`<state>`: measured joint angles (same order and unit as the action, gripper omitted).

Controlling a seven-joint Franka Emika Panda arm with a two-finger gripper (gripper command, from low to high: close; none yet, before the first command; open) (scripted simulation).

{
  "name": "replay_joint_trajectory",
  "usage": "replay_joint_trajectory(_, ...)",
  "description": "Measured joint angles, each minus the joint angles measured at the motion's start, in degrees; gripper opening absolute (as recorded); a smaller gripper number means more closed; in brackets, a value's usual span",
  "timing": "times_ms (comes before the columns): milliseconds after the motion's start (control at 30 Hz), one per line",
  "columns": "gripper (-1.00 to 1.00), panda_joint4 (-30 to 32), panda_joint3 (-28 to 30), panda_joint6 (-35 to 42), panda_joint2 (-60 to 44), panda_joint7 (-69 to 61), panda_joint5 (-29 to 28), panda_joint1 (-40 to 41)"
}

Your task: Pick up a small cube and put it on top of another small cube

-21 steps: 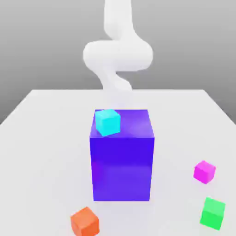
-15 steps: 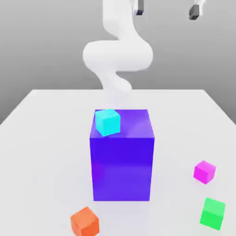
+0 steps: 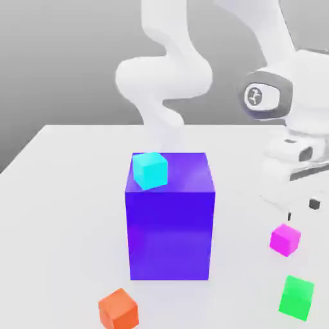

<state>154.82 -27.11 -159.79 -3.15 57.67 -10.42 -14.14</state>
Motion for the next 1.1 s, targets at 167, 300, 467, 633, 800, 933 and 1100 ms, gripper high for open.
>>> replay_joint_trajectory(167, 0.00, 0.3, 3.2, -5.3, -7.8, 4.8, -5.8, -3.9)
replay_joint_trajectory(300, 0.00, -1.1, 10.3, -9.2, -13.4, 10.3, -13.1, -9.4)
replay_joint_trajectory(467, -1.00, -2.0, 15.7, -11.8, -16.9, 13.0, -16.6, -13.9)
replay_joint_trajectory(633, -1.00, -2.0, 15.4, -11.7, -16.7, 13.1, -16.6, -13.7)
replay_joint_trajectory(800, -1.00, -0.4, 7.2, -7.4, -10.6, 7.3, -9.0, -7.2)
replay_joint_trajectory(933, -1.00, 1.2, 2.2, -3.5, -5.0, 1.3, -1.1, -3.9)
replay_joint_trajectory(1100, -1.00, -5.9, 4.6, 3.3, -5.1, 6.9, 2.6, -1.9)
